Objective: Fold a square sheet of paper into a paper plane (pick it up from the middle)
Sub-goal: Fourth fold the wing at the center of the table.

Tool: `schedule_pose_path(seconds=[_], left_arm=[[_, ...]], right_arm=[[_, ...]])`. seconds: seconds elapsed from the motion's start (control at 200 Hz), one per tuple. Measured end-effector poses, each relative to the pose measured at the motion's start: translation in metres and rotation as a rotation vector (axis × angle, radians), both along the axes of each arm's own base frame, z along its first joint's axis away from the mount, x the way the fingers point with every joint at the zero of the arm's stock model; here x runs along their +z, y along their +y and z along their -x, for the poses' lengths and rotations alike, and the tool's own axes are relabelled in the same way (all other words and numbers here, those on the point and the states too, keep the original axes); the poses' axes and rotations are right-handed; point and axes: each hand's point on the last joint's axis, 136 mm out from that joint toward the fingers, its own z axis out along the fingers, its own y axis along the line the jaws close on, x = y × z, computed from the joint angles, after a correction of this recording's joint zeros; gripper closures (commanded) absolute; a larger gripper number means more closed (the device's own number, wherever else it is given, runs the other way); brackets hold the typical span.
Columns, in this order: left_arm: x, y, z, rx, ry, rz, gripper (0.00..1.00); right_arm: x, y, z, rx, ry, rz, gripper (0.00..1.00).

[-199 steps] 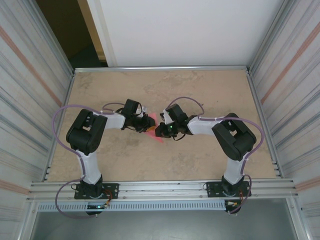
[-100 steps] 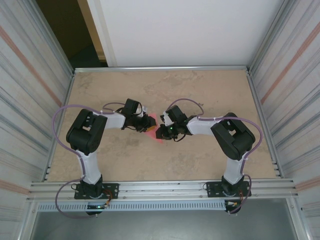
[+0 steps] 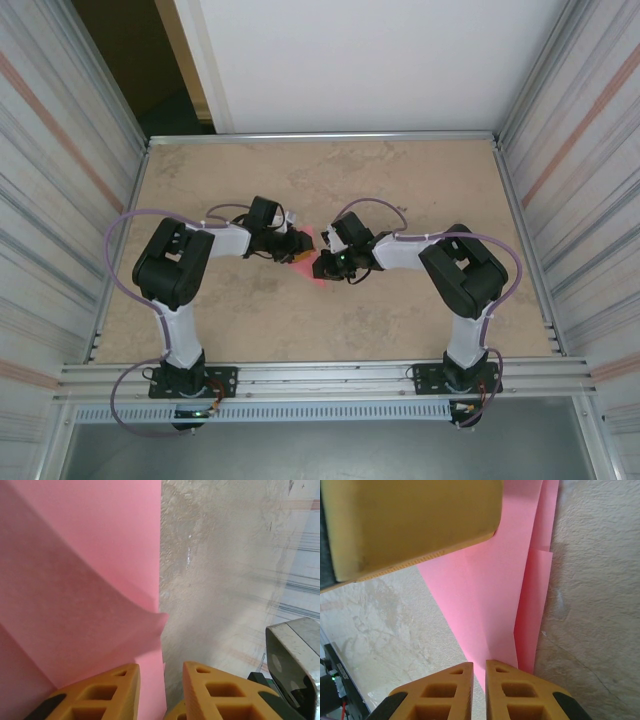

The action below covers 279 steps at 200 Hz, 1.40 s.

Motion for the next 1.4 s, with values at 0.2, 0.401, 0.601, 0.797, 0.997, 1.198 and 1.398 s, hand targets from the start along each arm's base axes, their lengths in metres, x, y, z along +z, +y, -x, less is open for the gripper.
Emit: schedule_pose_path(seconds=[0.2,0.401,0.601,0.797,0.997,1.198,1.398], left_arm=[[0.004,-0.001,-0.003,-0.007,-0.017,0.002,0.69],[0.000,-0.002,-0.005,-0.009,-0.010,-0.003,0.69],[-0.004,-0.002,-0.005,-0.014,0.005,-0.011,0.69],[-0.005,-0.002,-0.006,-0.016,0.025,-0.025,0.69],[-0.006,-0.002,-0.006,-0.025,0.026,-0.033,0.70],[-0.006,-0.002,-0.006,-0.026,0.028,-0.037,0.71],[-0.007,-0.002,-0.006,-0.027,0.030,-0.038,0.72]], right_arm=[[0.000,0.000,0.000,-0.002,-0.002,0.002,0.87],[-0.003,-0.001,0.000,-0.002,0.003,0.007,0.87],[-0.005,-0.001,0.000,-0.001,0.007,0.009,0.87],[-0.005,-0.001,0.000,-0.002,0.007,0.008,0.86],[0.007,-0.008,-0.002,-0.034,-0.008,-0.022,0.81],[0.048,-0.011,-0.021,-0.091,-0.123,-0.077,0.85],[0.043,-0.010,-0.023,-0.098,-0.132,-0.050,0.90]])
